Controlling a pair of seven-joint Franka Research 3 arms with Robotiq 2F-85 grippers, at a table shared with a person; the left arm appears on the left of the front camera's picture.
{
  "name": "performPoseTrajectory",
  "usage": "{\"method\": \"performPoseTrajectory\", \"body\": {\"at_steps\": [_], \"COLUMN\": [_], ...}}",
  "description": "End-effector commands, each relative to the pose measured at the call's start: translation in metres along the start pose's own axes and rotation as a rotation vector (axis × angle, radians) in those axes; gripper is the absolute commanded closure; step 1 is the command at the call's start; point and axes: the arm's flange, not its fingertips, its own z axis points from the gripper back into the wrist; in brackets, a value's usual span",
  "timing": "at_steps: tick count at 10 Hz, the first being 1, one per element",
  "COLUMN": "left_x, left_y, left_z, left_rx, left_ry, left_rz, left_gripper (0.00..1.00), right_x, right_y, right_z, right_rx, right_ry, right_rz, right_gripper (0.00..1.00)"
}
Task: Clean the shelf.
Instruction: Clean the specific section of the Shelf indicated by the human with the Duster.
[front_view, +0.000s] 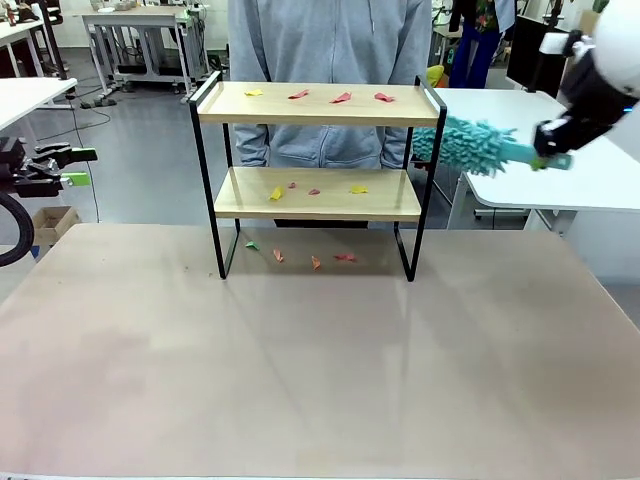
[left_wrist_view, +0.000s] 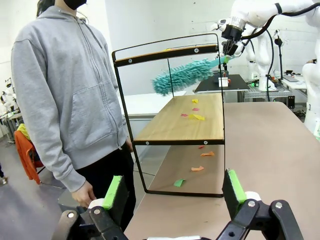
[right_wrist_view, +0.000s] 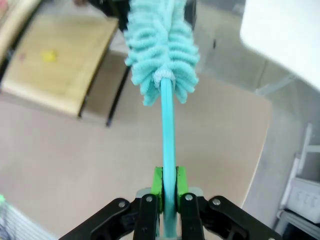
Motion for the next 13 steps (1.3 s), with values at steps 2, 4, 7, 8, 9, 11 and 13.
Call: {"method": "performPoseTrajectory", "body": {"at_steps": [2,4,7,8,9,11,13], "left_x": [0.002,0.002,0.002,0.002,0.002,0.002,0.002], "left_y": [-0.001,-0.001,-0.001,-0.001,-0.001,-0.001,-0.001], "left_z": [-0.001,-0.001,-0.001,-0.001,-0.001,-0.001,-0.001], "left_rx": [-0.004,-0.004,-0.004,-0.004,-0.004,-0.004,-0.004], "left_ry": [0.002,0.002,0.002,0.002,0.002,0.002,0.002], "left_rz": [-0.005,-0.005,-0.005,-0.005,-0.005,-0.005,-0.005], "left_gripper": [0.0,0.0,0.0,0.0,0.0,0.0,0.0], "right_x": [-0.049,-0.08,-0.119,-0.123,-0.124,-0.124,-0.125], "right_y": [-0.048,-0.073,-0.065,-0.054,-0.037,0.009,0.04], "right_z": [0.046,0.071,0.09,0.091,0.088,0.074,0.059], "right_rx": [-0.007,0.044,0.155,0.216,0.263,0.355,0.4], "right_ry": [0.161,0.22,0.352,0.361,0.371,0.386,0.437], "right_rz": [0.137,0.192,0.424,0.501,0.585,0.758,0.871], "right_gripper": [0.86,0.86,0.86,0.86,0.86,0.86,0.86]}}
